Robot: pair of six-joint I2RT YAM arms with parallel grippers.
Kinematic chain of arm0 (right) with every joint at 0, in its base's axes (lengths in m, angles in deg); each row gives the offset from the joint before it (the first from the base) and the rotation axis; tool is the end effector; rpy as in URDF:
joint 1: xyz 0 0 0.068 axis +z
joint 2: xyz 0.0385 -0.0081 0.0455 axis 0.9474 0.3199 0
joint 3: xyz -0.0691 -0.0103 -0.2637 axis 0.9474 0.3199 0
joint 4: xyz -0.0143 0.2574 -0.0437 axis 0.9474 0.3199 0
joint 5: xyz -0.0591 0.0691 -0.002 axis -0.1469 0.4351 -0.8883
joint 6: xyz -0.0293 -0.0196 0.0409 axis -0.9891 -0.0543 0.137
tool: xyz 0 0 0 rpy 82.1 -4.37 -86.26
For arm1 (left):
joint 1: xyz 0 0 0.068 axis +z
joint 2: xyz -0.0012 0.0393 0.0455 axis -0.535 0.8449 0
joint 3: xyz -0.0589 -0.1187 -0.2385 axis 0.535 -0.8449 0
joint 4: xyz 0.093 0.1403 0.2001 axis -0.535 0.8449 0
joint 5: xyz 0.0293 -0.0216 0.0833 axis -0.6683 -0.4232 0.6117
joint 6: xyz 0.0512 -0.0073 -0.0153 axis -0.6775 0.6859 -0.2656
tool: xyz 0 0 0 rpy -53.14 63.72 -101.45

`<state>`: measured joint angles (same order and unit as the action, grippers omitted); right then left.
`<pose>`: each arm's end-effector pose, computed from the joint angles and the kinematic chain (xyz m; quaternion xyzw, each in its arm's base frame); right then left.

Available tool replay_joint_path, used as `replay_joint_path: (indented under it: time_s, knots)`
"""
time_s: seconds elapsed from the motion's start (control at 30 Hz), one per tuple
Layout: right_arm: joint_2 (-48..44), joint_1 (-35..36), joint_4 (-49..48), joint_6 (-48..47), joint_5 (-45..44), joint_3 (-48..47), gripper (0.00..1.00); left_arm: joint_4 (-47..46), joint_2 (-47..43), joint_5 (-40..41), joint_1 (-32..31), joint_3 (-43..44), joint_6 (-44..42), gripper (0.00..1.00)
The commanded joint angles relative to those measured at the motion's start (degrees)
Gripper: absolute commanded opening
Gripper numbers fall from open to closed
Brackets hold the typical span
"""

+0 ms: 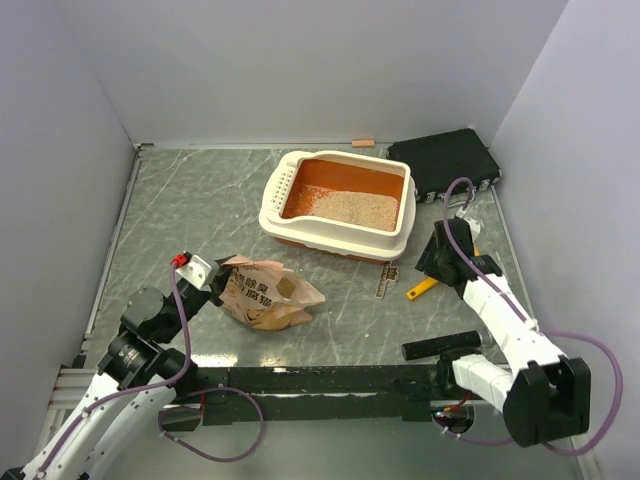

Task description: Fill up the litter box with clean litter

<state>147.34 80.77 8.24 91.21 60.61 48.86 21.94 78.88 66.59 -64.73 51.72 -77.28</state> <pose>0.2046 0.0265 0.2293 0.2166 0.9150 0.0222 0.3397 0.0844 -0.0564 0.2927 0.2435 0.6427 -0.1933 0.7002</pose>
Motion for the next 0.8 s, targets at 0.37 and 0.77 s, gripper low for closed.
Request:
replay_joint_path:
  time_s: [0.37, 0.77]
  knots:
    - [-15.03, 17.62, -8.23, -23.50, 38.32, -4.77, 0.68, -3.55, 1.53, -2.10, 0.13, 6.84, 3.61, 0.01]
    - [-17.06, 26.50, -31.44, -33.09, 49.65, 7.89, 0.99, 5.15, 5.84, 0.63, 0.13, 14.32, 4.05, 0.01]
